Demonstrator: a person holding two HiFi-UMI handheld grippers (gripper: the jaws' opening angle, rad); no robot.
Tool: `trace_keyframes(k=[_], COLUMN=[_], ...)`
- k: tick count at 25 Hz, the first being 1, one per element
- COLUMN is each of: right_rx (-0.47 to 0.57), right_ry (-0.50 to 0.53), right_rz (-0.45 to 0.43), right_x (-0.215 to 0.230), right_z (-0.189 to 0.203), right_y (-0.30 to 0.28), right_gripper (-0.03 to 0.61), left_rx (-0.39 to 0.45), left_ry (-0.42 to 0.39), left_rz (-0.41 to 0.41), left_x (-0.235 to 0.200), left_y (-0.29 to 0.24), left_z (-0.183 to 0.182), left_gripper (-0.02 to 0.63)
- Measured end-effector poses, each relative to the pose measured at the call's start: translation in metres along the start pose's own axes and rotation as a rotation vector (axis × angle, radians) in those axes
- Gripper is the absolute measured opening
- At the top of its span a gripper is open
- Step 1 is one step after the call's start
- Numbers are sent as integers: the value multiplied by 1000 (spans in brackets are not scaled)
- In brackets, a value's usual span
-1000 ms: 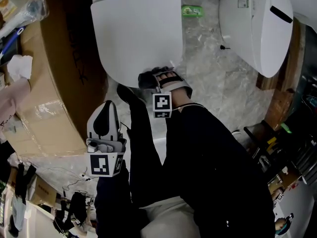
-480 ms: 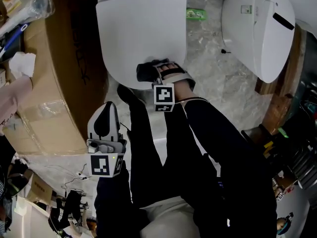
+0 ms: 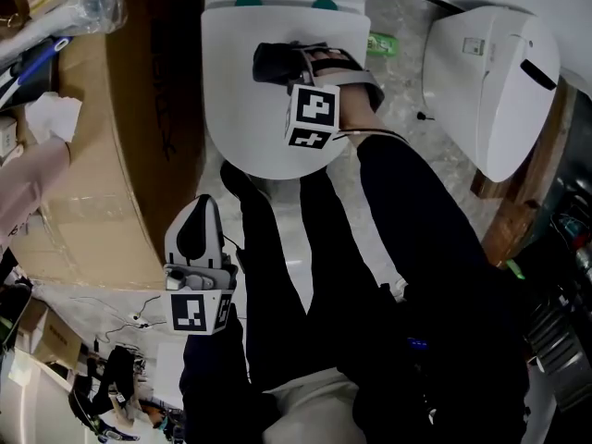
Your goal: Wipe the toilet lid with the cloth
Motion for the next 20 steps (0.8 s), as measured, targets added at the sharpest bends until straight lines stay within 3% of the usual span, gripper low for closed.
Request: trace_keyframes(k=[5,9,15,20], right_rx=[-15,-31,-59,-72], right_ry=[68,74,111,95], right_rz=[56,53,94,130], right_x=[50,75,81,75], right_z=[-13,-16,-21,-21], right_y=[-23,-42,-61,-66], right_gripper=[74,74,74,74], left_rx=[4,-20,-22,-14], left_ry=[34,30,51,59], left_rz=[-25,-28,-77,-73], left_x=[-5,-5,-17,-17], left_y=[-3,-3,0,-3], left_z=[-5,-4,-1,-1], left_gripper=[12,12,12,14])
Point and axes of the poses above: the fingertips, and each gripper's own axes: y backward along the fingers, x to its right, z out of its underside, the point moved 10 cm from there along y, backward along the fingers, and after that the axes turned 2 degrees about -z, right-handed, at the moved point
